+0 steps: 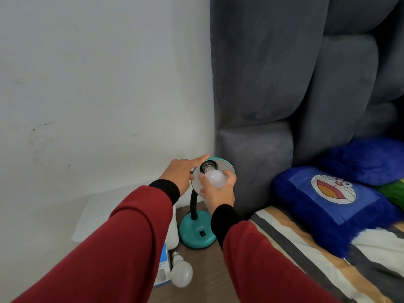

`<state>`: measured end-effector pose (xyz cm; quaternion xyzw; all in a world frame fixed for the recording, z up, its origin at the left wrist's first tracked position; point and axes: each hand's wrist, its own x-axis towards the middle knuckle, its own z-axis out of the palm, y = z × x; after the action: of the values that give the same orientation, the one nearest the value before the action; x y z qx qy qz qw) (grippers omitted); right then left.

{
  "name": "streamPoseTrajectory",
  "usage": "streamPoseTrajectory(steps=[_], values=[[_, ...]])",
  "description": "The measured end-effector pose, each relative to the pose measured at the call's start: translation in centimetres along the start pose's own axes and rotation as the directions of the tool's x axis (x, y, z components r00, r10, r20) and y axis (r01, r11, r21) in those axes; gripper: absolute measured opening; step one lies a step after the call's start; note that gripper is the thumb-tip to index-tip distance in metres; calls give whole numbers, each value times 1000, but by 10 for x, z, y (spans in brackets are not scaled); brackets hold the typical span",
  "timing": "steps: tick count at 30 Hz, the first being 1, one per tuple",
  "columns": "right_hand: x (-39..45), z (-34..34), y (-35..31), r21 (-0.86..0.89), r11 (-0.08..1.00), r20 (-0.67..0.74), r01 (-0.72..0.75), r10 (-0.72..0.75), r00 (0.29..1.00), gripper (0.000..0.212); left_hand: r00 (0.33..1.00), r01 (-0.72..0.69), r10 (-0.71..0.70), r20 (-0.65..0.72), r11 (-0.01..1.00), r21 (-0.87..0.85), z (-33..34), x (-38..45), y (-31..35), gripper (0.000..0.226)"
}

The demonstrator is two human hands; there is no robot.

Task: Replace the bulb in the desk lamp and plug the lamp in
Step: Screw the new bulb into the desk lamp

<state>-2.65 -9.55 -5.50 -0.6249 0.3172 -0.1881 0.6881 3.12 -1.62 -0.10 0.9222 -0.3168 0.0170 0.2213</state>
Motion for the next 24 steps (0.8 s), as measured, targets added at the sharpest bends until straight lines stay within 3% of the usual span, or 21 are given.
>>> streamPoseTrajectory(steps=[5, 10, 11, 15, 20, 24], values=[[-3, -5, -6, 127, 991, 7, -48, 47, 999, 50, 1000, 2, -2, -5, 1000, 9, 1, -1, 1, 77], [-3, 2, -4, 50, 998, -54, -31, 33, 998, 90, 1000, -1, 2, -12, 1000, 23, 2, 0, 2, 77], [-5, 1, -6, 29, 999, -48, -30, 32, 998, 89, 1000, -5, 5, -13, 1000, 30, 3, 0, 2, 77], [-4, -2, -4, 75, 995, -66, -69, 74, 995, 55, 1000, -8, 9, -24, 999, 35, 2, -1, 2, 75], [-4, 1, -4, 18, 996, -52, -84, 85, 995, 82, 1000, -9, 9, -26, 1000, 24, 3, -1, 2, 76], [3, -3, -1, -52, 999, -54, -17, 14, 998, 67, 999, 3, -3, -34, 1000, 22, 4, 0, 3, 75]])
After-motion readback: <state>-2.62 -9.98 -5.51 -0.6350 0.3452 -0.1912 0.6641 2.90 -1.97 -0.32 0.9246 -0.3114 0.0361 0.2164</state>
